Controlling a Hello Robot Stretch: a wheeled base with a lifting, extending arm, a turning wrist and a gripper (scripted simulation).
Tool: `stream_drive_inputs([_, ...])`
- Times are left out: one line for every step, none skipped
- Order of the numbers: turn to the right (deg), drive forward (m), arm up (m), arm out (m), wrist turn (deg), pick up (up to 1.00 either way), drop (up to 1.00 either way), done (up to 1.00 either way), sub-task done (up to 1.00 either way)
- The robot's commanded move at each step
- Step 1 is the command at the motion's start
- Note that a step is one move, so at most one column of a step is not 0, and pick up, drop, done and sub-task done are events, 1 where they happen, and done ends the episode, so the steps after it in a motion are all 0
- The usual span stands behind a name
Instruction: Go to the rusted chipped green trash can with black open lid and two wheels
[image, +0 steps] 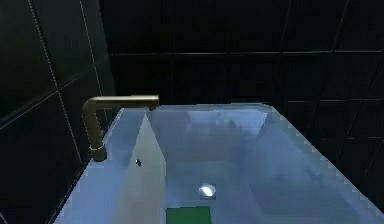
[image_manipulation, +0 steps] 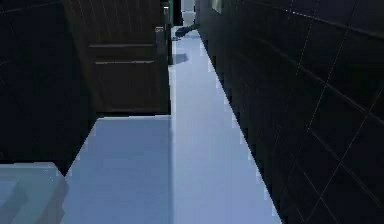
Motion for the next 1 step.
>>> stream_drive_inputs([45.0,0.00,0.00,0.00,0.0,0.00,0.00,0.00,0.00])
